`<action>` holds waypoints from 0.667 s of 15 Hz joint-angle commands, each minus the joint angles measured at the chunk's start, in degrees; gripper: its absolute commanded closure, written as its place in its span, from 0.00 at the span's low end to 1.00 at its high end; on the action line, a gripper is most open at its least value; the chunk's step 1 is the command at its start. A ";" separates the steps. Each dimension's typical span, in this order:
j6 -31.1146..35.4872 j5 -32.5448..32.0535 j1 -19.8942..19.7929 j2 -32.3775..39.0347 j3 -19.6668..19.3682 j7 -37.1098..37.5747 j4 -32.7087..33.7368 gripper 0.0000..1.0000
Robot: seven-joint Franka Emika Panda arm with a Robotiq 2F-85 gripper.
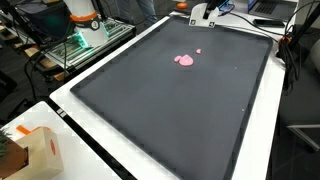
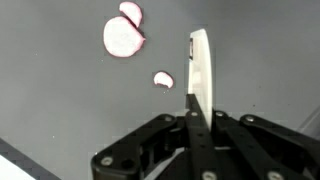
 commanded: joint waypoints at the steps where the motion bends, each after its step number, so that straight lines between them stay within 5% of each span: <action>1: -3.48 -1.03 2.11 4.67 -1.40 4.38 5.26 0.99; 10: -6.10 -0.81 4.45 11.54 -4.22 12.44 11.90 0.99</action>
